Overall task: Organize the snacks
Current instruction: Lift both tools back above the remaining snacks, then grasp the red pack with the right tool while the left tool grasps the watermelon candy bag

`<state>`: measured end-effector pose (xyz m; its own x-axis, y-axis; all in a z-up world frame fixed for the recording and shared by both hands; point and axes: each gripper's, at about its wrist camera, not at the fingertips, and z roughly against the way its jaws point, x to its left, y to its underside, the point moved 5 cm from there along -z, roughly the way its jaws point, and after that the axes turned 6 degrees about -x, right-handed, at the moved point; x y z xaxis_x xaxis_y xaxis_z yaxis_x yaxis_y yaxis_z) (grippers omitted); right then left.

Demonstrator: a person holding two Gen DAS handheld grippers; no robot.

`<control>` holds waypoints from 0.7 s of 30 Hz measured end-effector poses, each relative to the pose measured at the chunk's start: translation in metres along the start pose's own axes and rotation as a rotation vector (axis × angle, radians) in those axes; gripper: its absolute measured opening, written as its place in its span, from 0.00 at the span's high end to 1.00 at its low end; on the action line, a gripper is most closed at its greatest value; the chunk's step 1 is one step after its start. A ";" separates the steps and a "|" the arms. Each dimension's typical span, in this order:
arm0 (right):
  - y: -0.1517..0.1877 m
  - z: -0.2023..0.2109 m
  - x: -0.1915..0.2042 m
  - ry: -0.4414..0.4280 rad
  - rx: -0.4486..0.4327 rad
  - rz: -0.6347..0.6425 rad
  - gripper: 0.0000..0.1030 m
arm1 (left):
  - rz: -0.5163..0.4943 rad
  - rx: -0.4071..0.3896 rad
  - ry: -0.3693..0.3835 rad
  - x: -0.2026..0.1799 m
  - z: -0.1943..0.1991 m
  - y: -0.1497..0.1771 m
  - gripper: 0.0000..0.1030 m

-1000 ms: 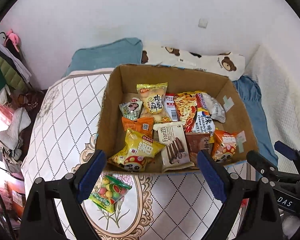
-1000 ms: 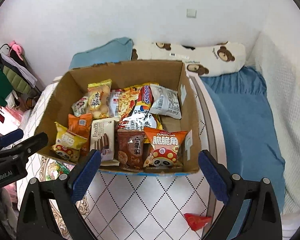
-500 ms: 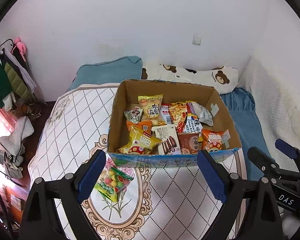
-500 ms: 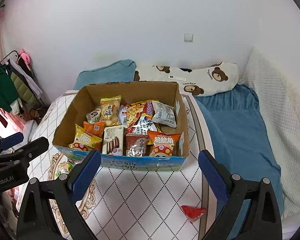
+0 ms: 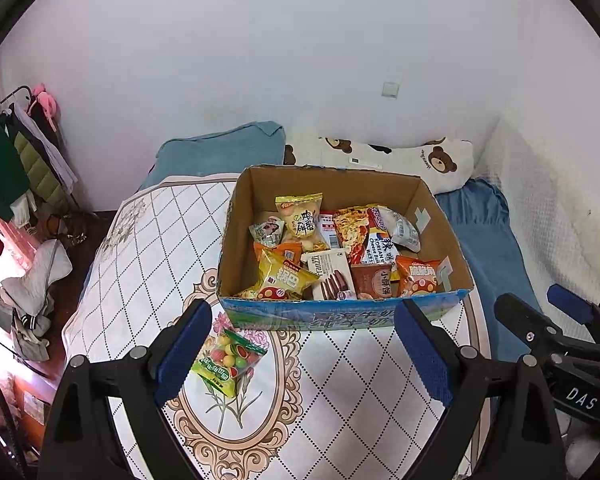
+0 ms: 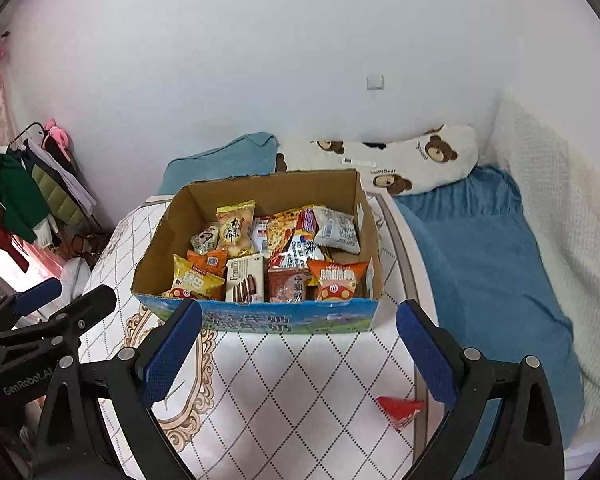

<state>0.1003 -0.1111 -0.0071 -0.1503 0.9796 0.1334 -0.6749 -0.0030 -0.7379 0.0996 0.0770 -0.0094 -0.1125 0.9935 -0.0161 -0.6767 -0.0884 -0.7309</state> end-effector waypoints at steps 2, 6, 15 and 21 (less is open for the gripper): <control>0.003 -0.003 -0.006 -0.001 0.012 -0.023 0.03 | -0.001 0.012 -0.005 0.000 -0.004 0.003 0.09; 0.015 -0.012 -0.035 -0.001 0.058 -0.125 0.03 | 0.006 0.072 -0.016 -0.001 -0.022 0.018 0.09; 0.101 -0.084 -0.133 0.151 0.317 -0.283 0.03 | -0.016 0.235 -0.040 -0.010 -0.070 0.072 0.09; 0.172 -0.135 -0.161 0.123 0.486 -0.411 0.11 | -0.043 0.286 -0.055 -0.013 -0.084 0.090 0.09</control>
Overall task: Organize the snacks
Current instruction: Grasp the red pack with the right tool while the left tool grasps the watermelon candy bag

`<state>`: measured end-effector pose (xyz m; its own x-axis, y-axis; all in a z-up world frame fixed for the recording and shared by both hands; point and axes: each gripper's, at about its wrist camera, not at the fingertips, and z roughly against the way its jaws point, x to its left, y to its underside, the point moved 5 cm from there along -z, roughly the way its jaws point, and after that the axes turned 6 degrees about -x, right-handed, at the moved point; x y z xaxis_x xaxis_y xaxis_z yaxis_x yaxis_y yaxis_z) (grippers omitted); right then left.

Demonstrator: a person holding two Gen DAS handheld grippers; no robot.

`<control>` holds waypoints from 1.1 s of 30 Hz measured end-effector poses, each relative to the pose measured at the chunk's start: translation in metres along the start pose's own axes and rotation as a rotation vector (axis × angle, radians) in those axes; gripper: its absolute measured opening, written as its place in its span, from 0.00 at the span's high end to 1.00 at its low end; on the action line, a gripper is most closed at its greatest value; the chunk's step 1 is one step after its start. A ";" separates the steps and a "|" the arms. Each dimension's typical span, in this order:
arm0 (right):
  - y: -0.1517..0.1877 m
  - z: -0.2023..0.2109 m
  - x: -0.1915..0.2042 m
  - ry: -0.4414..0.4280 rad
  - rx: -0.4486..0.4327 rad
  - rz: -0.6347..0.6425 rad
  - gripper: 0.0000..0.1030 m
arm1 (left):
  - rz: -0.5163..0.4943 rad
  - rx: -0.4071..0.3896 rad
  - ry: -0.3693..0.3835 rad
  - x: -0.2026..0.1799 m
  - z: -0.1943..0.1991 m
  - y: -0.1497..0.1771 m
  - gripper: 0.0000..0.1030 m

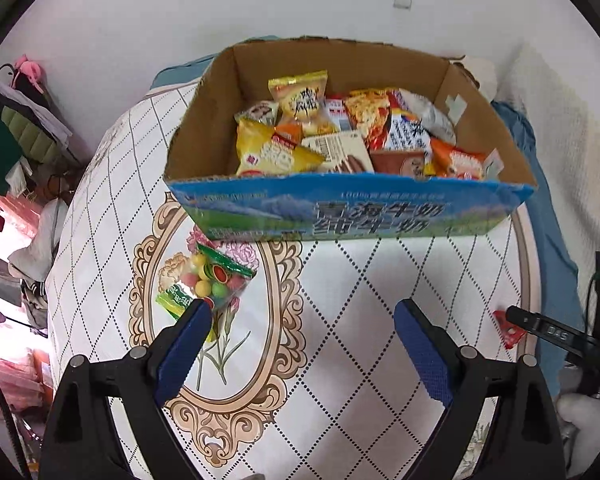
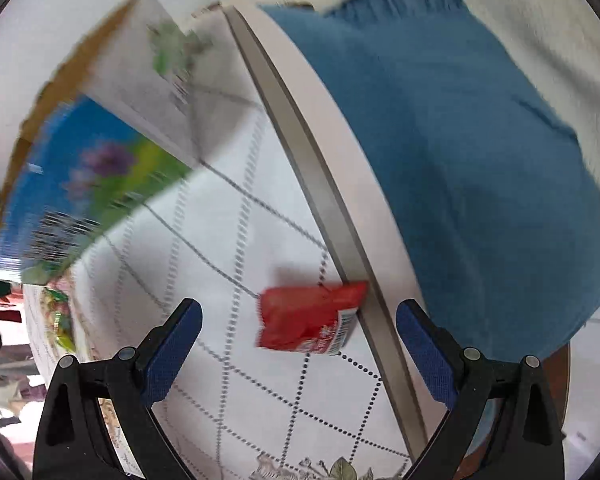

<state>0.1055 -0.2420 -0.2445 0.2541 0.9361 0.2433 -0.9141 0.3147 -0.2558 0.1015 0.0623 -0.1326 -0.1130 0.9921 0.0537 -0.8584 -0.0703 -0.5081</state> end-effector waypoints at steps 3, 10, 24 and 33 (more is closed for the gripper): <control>0.010 -0.023 -0.005 -0.013 0.025 -0.027 0.40 | -0.004 0.014 -0.010 0.002 -0.007 0.003 0.09; 0.025 -0.027 0.036 -0.032 -0.007 0.099 0.49 | 0.057 0.077 -0.022 0.032 -0.023 0.015 0.09; 0.070 -0.048 0.199 -0.141 0.056 0.439 0.49 | 0.008 0.187 -0.069 0.113 -0.088 0.017 0.10; 0.076 -0.055 0.215 -0.126 0.080 0.448 0.49 | -0.385 0.200 -0.065 0.050 -0.123 0.017 0.13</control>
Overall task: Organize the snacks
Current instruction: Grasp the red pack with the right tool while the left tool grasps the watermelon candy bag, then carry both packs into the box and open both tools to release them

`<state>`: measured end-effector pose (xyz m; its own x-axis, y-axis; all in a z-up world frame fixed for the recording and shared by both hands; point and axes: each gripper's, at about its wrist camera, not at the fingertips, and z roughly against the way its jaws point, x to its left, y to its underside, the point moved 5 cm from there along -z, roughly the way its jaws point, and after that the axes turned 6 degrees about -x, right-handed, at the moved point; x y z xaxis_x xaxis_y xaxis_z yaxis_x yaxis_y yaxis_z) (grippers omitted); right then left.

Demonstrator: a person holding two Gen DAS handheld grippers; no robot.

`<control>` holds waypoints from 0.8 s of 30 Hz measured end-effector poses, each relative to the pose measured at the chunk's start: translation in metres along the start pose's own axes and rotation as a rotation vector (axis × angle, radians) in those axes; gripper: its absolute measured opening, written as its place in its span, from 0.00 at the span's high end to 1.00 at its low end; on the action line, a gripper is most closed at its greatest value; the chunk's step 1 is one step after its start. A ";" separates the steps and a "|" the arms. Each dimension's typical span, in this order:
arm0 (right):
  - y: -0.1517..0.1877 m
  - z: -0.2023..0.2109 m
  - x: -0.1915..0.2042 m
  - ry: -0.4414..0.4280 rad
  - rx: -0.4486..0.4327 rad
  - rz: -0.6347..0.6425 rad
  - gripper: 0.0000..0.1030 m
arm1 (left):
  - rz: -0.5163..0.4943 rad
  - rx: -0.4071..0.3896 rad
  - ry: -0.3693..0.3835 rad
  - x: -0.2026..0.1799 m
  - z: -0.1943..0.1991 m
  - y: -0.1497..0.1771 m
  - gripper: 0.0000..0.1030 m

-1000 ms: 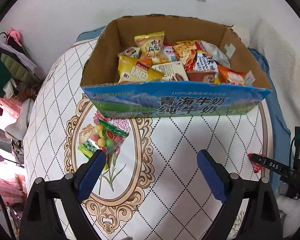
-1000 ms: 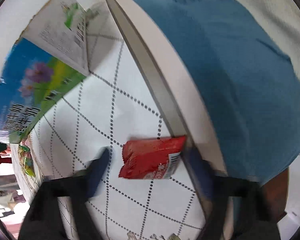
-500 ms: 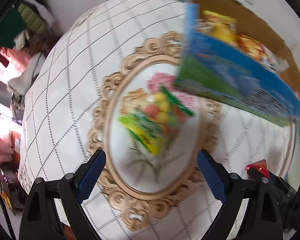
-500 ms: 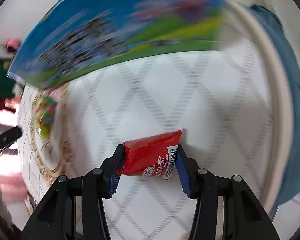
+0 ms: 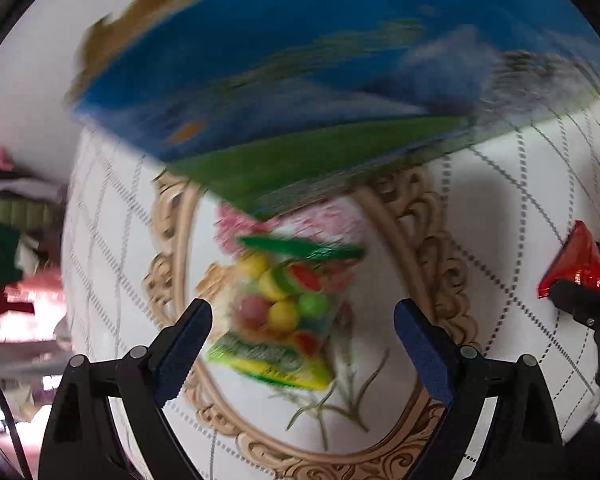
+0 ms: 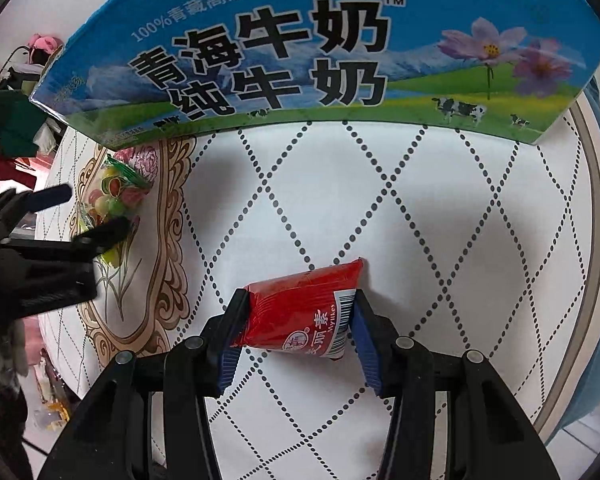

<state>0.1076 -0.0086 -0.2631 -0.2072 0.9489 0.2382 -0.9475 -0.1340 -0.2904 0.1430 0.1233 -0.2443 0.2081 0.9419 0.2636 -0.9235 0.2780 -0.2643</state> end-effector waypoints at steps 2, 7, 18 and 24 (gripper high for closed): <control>0.000 0.001 0.000 0.003 0.002 -0.001 0.49 | -0.017 0.005 -0.005 -0.004 -0.003 0.000 0.19; -0.004 0.002 -0.001 0.003 0.007 -0.004 0.49 | 0.027 0.003 0.013 0.001 -0.002 -0.002 0.40; 0.027 0.006 -0.001 -0.032 0.046 0.005 0.49 | 0.364 0.110 0.263 0.008 0.000 0.049 0.54; 0.035 0.005 -0.004 -0.040 0.050 -0.010 0.49 | 0.484 0.154 0.323 0.030 -0.017 0.060 0.41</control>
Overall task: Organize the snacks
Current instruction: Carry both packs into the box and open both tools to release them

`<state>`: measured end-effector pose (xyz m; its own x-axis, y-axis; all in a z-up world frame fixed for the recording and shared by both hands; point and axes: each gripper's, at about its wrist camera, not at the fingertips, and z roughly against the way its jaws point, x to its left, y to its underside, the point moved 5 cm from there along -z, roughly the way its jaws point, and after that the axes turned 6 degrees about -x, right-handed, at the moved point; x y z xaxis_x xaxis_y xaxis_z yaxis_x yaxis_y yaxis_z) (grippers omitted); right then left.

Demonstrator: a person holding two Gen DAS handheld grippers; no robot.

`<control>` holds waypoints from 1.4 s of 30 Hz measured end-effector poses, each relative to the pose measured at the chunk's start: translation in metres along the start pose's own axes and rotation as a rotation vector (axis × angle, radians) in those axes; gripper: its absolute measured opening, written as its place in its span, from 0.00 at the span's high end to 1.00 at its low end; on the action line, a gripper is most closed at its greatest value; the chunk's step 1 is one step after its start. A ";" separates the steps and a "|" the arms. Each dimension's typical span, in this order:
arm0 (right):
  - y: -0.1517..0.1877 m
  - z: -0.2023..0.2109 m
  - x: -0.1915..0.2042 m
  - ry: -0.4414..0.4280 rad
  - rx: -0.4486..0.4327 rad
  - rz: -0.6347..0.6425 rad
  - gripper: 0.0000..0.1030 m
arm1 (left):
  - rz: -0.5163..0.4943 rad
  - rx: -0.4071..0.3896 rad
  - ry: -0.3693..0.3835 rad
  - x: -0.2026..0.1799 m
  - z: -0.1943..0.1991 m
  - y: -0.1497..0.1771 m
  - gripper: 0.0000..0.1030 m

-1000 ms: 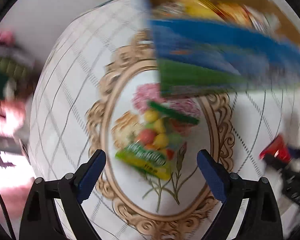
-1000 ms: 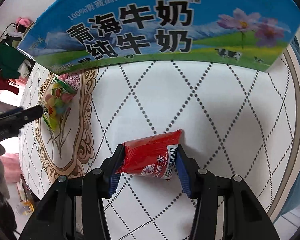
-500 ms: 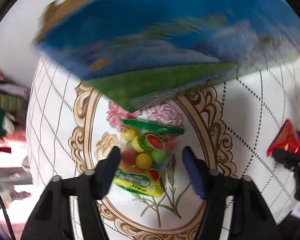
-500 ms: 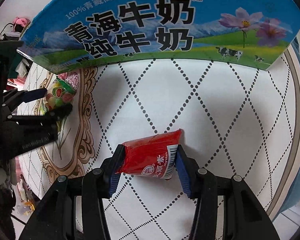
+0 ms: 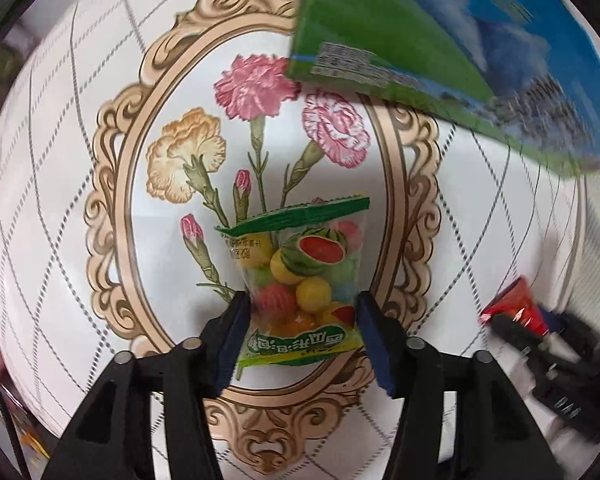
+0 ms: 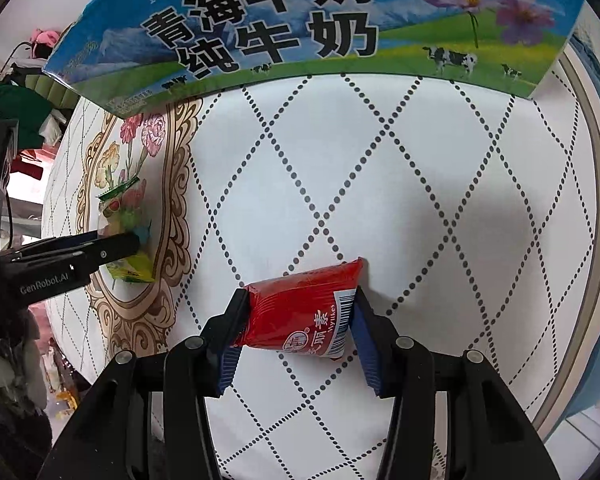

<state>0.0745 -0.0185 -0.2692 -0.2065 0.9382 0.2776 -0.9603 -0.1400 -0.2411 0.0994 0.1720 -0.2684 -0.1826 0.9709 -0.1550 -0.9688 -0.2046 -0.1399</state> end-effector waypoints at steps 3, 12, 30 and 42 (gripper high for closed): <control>-0.002 -0.001 -0.006 -0.004 0.002 -0.015 0.49 | 0.061 0.031 0.013 0.015 -0.014 -0.015 0.33; 0.003 0.002 -0.006 0.001 0.010 0.001 0.49 | -0.003 0.025 0.020 -0.032 -0.013 0.019 0.54; 0.017 0.019 -0.013 -0.016 -0.018 0.027 0.50 | -0.121 -0.063 0.044 -0.084 0.022 0.025 0.55; -0.101 0.159 -0.034 -0.061 -0.328 0.003 0.50 | -0.197 -0.255 0.180 -0.159 0.141 -0.129 0.55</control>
<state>0.1487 -0.0868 -0.1069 -0.2296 0.9159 0.3293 -0.8502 -0.0241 -0.5259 0.2295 0.0615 -0.0882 0.0576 0.9618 -0.2675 -0.9053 -0.0626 -0.4201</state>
